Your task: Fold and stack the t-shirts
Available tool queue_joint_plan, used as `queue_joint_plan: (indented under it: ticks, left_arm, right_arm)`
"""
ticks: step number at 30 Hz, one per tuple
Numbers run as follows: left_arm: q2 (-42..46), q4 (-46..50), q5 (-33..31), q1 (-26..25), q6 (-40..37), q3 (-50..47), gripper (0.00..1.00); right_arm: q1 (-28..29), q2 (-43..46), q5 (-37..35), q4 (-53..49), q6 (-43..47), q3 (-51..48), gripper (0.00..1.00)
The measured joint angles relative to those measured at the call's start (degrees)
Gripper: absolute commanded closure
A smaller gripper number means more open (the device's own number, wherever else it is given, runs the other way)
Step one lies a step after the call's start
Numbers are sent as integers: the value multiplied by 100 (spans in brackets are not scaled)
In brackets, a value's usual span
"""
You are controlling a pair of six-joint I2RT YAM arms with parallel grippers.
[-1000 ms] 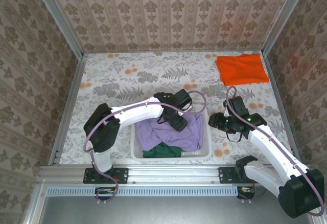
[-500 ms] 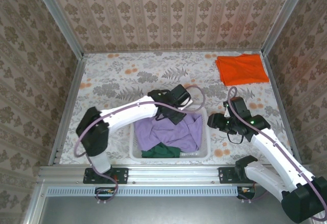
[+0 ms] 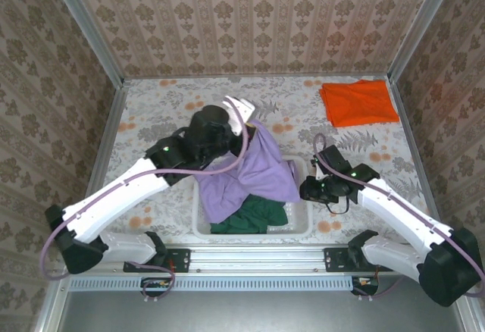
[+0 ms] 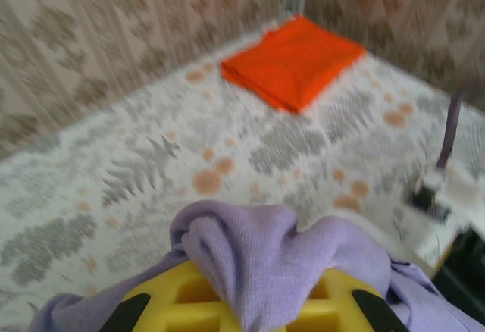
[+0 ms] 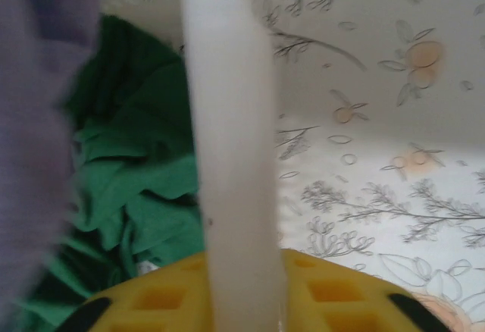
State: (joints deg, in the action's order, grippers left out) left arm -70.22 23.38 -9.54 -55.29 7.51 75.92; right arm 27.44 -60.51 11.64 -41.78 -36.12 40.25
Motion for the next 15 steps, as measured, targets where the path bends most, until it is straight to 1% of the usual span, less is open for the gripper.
queue_joint_plan:
  ticks: [2, 7, 11, 15]
  left_arm:
    - [247, -164, -127, 166, 57, 26, 100]
    - [778, -603, -393, 494, 151, 363, 100]
    - [1255, -1075, -577, 551, 149, 704, 100]
    - [1617, -1427, -636, 564, 96, 1034, 100]
  right_arm:
    - [22, -55, -74, 17, -15, 66, 89]
    - [37, -455, -442, 61, -57, 544, 97]
    - [50, -1108, -791, 273, -116, 1244, 99]
    - [57, -2107, -1169, 566, -116, 2188, 100]
